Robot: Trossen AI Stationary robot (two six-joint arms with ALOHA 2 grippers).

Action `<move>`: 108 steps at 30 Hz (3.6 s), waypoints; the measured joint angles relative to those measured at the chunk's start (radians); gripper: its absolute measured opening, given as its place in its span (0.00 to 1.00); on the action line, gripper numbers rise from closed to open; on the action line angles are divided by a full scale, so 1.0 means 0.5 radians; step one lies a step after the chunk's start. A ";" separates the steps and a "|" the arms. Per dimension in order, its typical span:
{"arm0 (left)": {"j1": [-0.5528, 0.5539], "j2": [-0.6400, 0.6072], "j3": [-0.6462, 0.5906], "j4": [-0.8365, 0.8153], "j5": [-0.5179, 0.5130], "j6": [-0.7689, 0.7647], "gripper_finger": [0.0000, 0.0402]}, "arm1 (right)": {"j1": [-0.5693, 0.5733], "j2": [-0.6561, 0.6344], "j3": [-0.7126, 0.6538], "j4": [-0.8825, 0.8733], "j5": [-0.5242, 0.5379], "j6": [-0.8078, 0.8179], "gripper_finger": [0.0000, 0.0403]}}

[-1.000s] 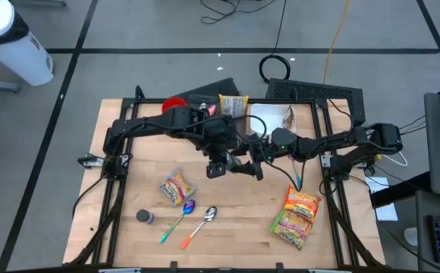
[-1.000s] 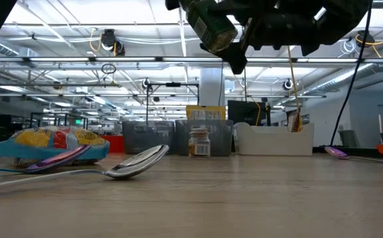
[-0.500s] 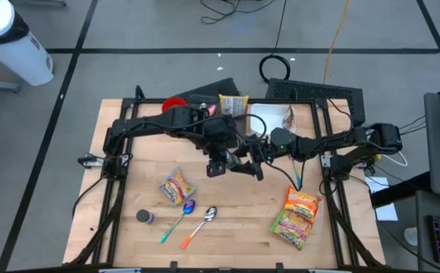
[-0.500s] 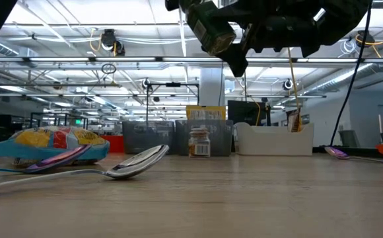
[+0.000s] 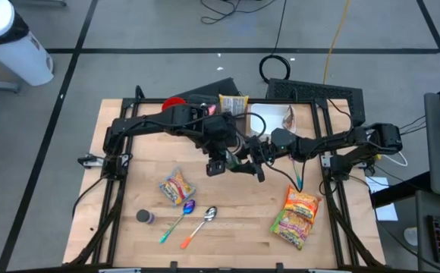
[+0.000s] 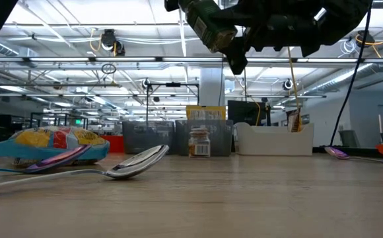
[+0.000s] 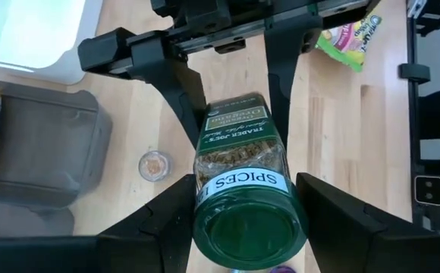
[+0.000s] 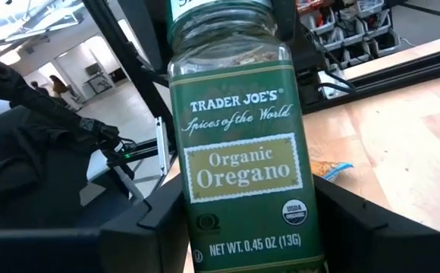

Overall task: Pick & Place Food Item
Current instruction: Put the green seasoning bottle into the white bin

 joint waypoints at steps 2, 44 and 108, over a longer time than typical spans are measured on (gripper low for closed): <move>0.008 0.000 0.000 0.002 -0.002 -0.021 0.53 | 0.000 0.000 0.000 0.004 0.007 0.008 0.49; 0.334 -0.629 -0.007 0.116 -0.429 -0.376 0.64 | -0.257 -0.503 0.000 0.119 0.206 0.235 0.48; 0.270 -0.276 -0.821 2.526 0.125 -0.506 0.59 | -0.250 -0.826 0.001 0.126 0.339 0.191 0.48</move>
